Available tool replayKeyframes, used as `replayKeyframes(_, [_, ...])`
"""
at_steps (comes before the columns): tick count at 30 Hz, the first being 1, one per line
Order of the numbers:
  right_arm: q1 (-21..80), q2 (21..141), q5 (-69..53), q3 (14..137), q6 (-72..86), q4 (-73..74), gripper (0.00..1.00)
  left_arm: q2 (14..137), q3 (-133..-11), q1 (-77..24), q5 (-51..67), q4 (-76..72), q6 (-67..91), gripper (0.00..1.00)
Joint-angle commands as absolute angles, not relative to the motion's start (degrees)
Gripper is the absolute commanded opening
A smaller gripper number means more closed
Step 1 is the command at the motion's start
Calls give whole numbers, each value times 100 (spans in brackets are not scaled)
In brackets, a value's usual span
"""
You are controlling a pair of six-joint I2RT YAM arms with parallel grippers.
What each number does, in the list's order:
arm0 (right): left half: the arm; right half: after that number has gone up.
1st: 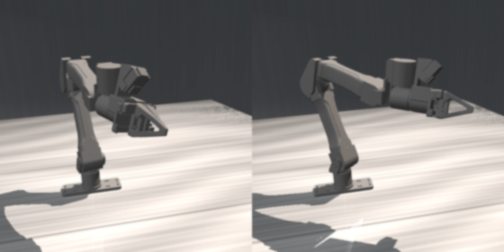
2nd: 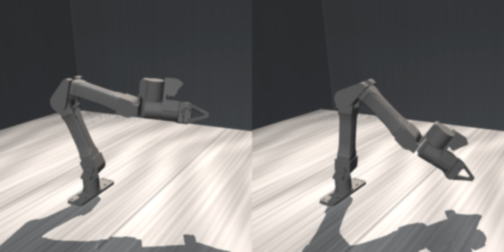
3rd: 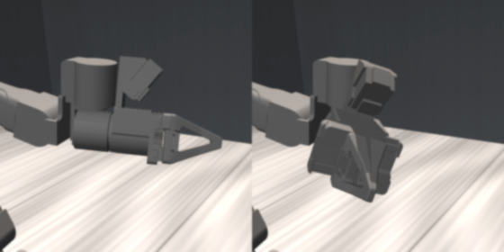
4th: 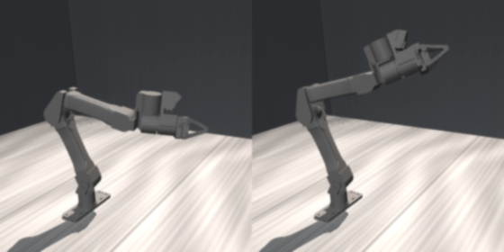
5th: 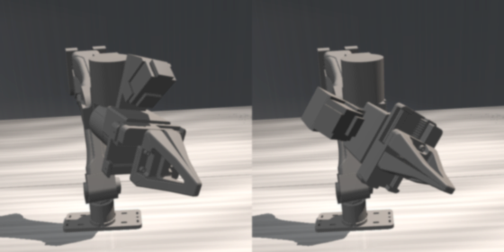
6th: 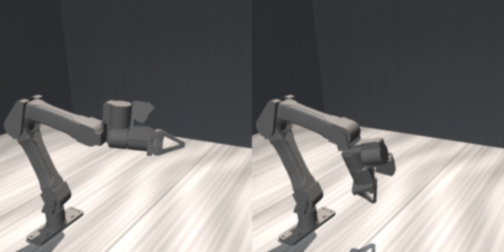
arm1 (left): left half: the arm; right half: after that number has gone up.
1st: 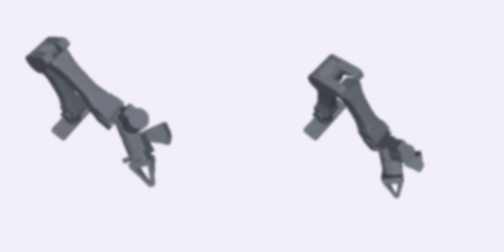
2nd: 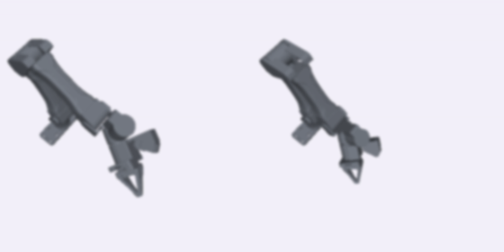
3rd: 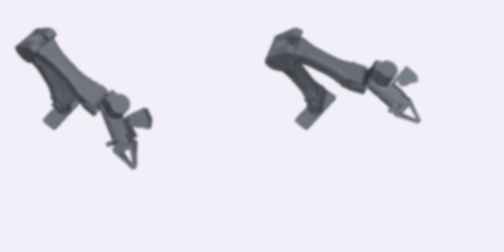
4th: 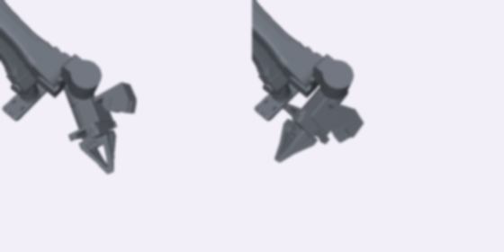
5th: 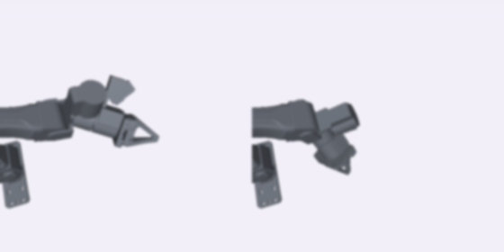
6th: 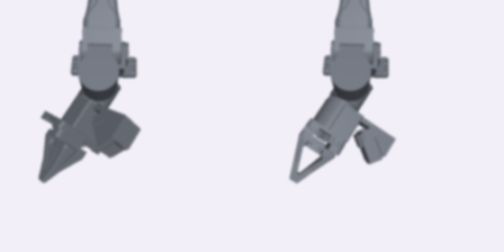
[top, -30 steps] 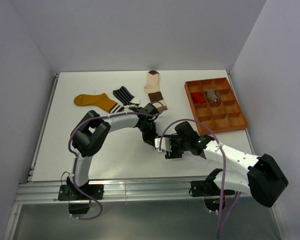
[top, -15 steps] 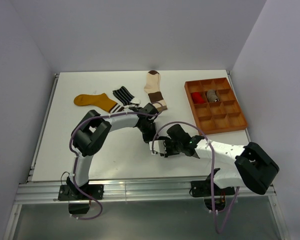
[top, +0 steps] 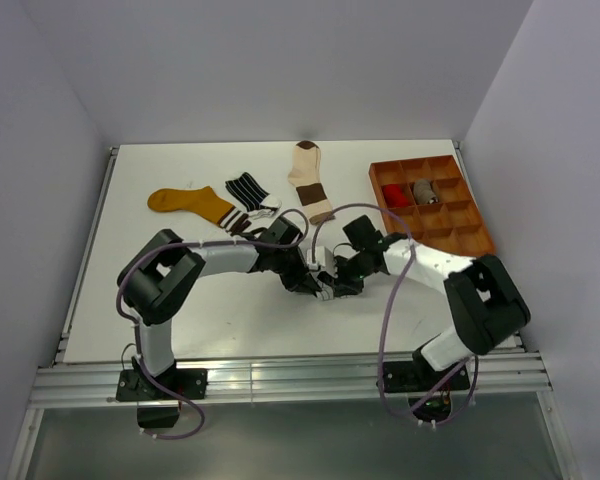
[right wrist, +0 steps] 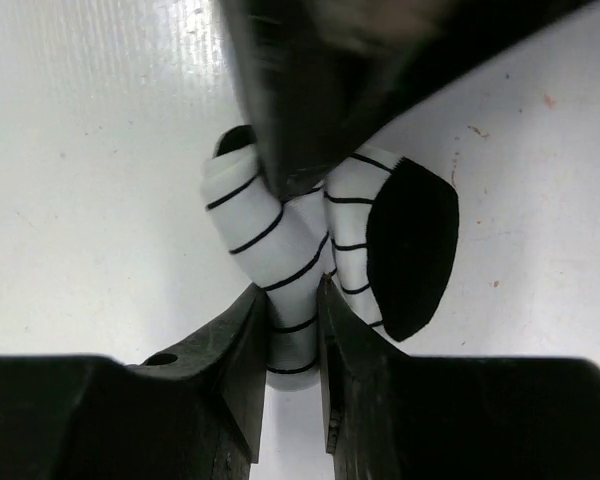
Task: Roll the socks
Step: Roll the sock at the center of the board.
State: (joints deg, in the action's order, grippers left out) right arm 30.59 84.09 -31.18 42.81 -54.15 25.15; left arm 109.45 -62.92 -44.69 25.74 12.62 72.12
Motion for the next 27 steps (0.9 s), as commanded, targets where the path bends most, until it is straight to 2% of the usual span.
replayKeyframes(1, [2524,9084,-3690,4963,-5729,3863,12,10460,-5864,-4623,2347,433,7883,6])
replayKeyframes(7, [2171,10552,-4244,6220,-6108,5446,12,10283,-5546,-4737,1856,-131,7963,7])
replayKeyframes(11, [2065,11293,-4113,6740,-5924,5827,9,10117,-5257,-4729,1469,-491,7744,17])
replayKeyframes(13, [2013,11539,-4131,7004,-5872,6028,11,10047,-5273,-4755,1162,-388,7437,23])
replayKeyframes(21, [1986,11908,-3929,7382,-5564,6284,11,9283,-4984,-4843,-324,-710,6235,41])
replayKeyframes(27, [1978,12094,-3973,7550,-5370,6328,10,9482,-5150,-4948,245,-1546,4774,43])
